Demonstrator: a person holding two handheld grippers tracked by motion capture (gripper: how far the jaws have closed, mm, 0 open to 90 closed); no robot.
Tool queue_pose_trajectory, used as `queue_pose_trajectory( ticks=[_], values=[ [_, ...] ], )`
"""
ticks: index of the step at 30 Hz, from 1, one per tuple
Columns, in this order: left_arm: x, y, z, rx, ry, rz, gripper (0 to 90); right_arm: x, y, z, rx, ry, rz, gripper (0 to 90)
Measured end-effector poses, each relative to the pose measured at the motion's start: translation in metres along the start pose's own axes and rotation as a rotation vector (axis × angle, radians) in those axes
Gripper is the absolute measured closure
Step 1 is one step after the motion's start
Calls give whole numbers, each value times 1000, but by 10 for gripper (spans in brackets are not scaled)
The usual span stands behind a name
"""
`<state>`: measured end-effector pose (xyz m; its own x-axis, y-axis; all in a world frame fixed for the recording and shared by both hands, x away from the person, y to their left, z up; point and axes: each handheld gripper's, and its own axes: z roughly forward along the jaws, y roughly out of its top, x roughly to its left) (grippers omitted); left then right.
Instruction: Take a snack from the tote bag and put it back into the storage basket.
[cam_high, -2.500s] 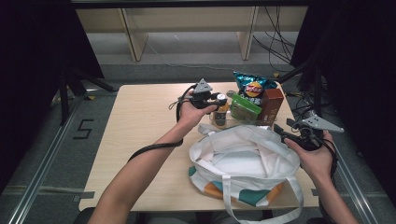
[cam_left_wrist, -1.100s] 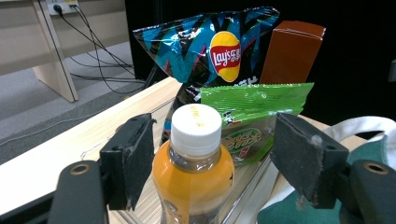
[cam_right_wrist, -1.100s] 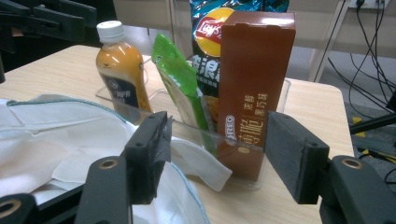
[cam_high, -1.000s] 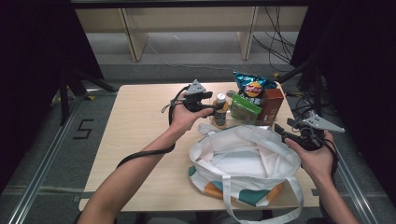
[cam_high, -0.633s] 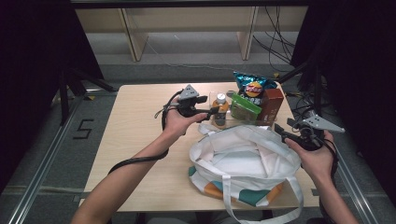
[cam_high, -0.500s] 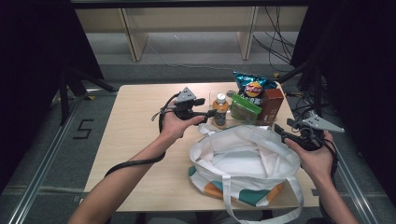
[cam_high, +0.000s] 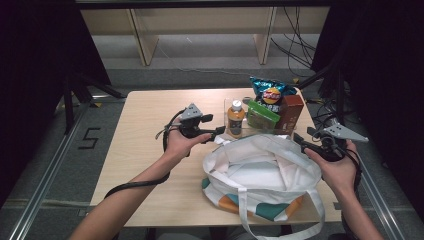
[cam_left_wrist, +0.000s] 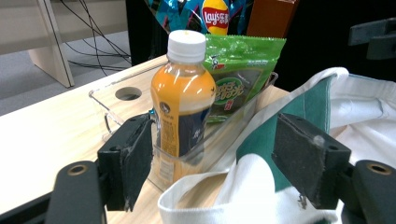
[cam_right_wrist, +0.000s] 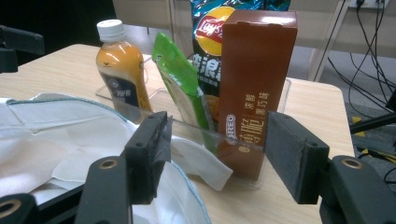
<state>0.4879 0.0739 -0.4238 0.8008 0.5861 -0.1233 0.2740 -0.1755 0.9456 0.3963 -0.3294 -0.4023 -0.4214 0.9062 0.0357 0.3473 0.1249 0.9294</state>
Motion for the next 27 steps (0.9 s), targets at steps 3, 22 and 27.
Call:
queue_pose_trajectory(
  ticks=[3,22,27],
  values=[
    [-1,-4,-2,1,-2,4,280,2,0,0,9,9,32,413],
    [-2,-17,-7,-9,-6,0,275,2,-2,0,1,-4,48,412],
    [-2,-18,-9,-9,-9,2,274,-1,-3,2,-7,20,5,411]
  ],
)
